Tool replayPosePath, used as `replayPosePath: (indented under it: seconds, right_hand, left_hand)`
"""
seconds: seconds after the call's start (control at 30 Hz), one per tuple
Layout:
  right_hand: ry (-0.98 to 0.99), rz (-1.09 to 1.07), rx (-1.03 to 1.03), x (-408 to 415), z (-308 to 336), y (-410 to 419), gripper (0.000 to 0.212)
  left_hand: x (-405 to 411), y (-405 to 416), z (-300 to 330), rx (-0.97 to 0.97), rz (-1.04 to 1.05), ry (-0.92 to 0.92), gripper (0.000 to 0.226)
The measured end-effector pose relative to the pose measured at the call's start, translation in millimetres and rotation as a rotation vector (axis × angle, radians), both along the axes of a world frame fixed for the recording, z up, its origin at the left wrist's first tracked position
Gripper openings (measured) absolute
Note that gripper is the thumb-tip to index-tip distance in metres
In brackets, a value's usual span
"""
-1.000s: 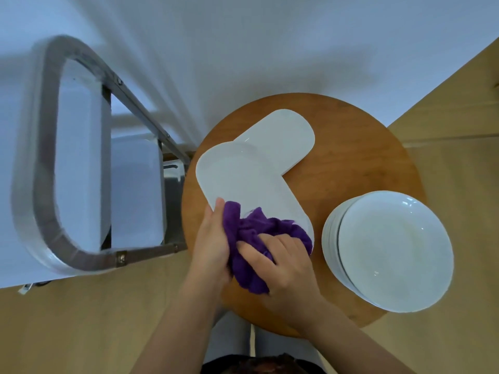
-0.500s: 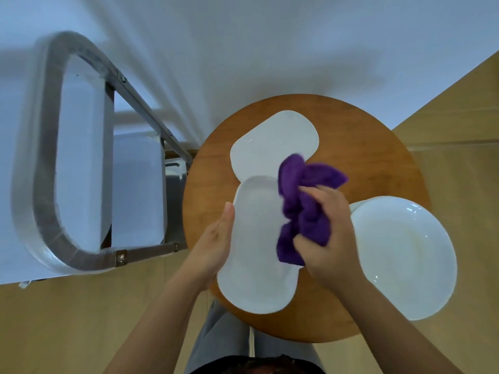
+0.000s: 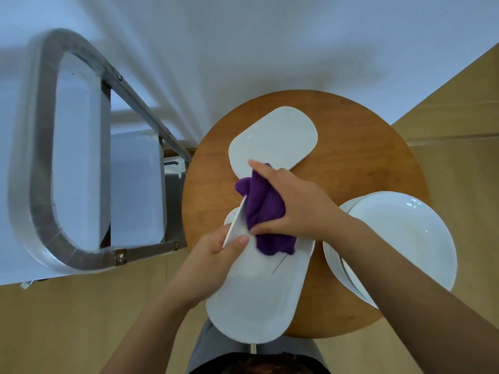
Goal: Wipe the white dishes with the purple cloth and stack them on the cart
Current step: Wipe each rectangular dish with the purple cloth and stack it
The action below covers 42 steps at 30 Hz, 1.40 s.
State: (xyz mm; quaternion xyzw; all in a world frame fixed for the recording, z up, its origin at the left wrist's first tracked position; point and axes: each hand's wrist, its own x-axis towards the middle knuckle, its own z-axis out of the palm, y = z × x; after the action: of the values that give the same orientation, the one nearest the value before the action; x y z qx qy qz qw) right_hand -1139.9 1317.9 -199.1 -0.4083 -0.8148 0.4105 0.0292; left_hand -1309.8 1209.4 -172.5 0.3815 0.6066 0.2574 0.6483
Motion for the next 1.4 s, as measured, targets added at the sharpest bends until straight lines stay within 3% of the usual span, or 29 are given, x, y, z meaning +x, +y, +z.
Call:
replayPosePath:
  seconds: [0.1,0.3,0.4,0.57,0.87,1.1,1.2,1.27,1.4]
  right_hand:
    - [0.089,-0.168,-0.086,5,-3,6,0.100]
    - [0.290,-0.769,-0.227,3,-13,-5,0.089]
    - [0.368,-0.941,-0.305,3,-15,-19,0.085]
    - [0.471,-1.053,-0.475,5,-13,-41,0.076]
    - [0.386,-1.086,-0.540,-7,-13,-88,0.077]
    - [0.655,-1.525,-0.431,-34,-20,-110,0.082]
    - [0.669,-1.566,-0.469,-38,-20,-110,0.083]
    - [0.625,-1.538,-0.506,-27,-20,-103,0.079]
    - [0.504,-1.366,-0.696,16,-12,-73,0.070]
  left_hand:
    - [3,-5,-2,0.020,0.098,0.047,0.020]
    - [13,-1,-5,0.063,0.324,0.060,0.019]
    - [19,-2,-6,0.043,0.376,0.038,0.019]
    - [19,-4,-11,0.020,0.454,0.037,0.018]
    - [16,12,-22,0.031,0.641,0.110,0.014]
    - [48,21,-27,0.104,0.910,0.128,0.019]
    - [62,18,-29,0.117,0.996,0.058,0.016]
    - [65,13,-30,0.053,0.921,-0.020,0.010]
    - [43,2,-32,0.021,0.575,-0.152,0.053]
